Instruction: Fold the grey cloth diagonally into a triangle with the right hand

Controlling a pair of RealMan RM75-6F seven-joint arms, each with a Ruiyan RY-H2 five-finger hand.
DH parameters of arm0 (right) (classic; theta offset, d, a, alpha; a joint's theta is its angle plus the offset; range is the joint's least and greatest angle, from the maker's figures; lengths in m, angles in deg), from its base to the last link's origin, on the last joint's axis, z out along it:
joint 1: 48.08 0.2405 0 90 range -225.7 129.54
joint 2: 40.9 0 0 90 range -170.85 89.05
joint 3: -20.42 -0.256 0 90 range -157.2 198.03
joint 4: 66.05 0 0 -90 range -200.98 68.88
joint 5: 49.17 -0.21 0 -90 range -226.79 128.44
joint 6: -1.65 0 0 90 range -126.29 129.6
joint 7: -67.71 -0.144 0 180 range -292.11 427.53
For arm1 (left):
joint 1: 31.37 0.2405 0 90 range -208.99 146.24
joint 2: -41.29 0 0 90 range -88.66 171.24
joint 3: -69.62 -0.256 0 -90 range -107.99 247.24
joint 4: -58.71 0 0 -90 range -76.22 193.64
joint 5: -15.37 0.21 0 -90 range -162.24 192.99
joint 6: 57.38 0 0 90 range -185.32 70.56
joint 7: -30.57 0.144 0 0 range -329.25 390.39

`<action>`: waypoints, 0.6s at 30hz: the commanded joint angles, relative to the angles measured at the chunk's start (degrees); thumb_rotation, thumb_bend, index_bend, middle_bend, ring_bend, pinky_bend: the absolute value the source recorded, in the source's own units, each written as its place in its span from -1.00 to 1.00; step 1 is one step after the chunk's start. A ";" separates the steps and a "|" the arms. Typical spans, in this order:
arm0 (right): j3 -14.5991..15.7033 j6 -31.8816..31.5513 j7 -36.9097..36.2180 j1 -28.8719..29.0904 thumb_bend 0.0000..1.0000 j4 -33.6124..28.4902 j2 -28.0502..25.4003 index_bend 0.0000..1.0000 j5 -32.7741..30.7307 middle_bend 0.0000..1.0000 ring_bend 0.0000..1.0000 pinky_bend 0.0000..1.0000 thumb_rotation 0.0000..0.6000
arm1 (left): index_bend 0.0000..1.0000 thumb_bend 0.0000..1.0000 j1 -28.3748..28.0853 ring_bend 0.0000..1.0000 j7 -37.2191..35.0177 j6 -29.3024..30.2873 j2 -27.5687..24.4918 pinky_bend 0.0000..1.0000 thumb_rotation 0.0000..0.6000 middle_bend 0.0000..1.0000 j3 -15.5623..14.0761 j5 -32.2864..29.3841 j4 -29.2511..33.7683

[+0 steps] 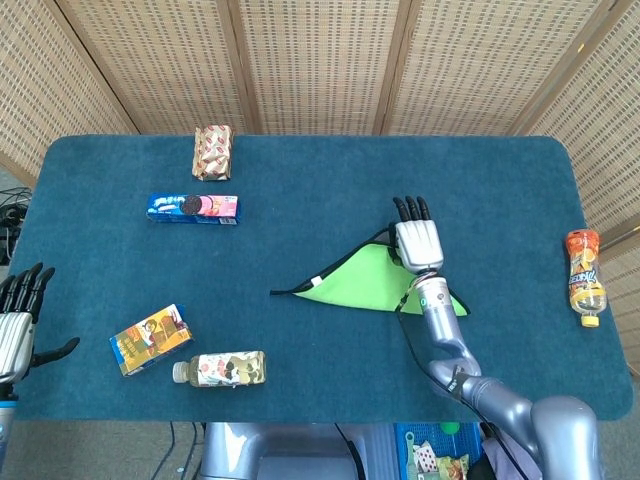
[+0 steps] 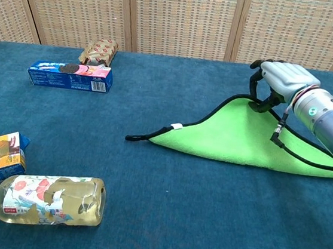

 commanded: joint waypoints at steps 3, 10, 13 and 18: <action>0.35 -0.17 -0.49 0.45 0.09 0.30 0.14 0.23 -0.10 -0.77 -1.00 -1.00 1.00 | -1.00 -0.70 -0.01 -1.00 0.05 0.01 0.01 -1.00 1.00 -1.00 -0.08 0.07 0.02; 0.63 0.67 -0.52 1.02 0.09 1.92 0.61 0.23 -1.14 -0.77 -1.00 -1.00 1.00 | -1.00 -0.70 -0.01 -1.00 -0.08 -0.02 -0.03 -1.00 1.00 -1.00 -0.07 -0.06 -0.02; 0.69 0.99 -0.82 1.20 0.09 2.55 0.76 0.23 -1.50 -0.77 -1.00 -1.00 1.00 | -1.00 -0.70 -0.08 -1.00 -0.05 -0.10 0.01 -1.00 1.00 -1.00 -0.10 -0.01 -0.04; 0.83 1.53 -1.14 1.56 0.09 3.68 0.94 0.23 -1.93 -0.77 -1.00 -1.00 1.00 | -1.00 -0.70 -0.10 -1.00 0.03 -0.13 0.05 -1.00 1.00 -1.00 -0.11 -0.08 -0.04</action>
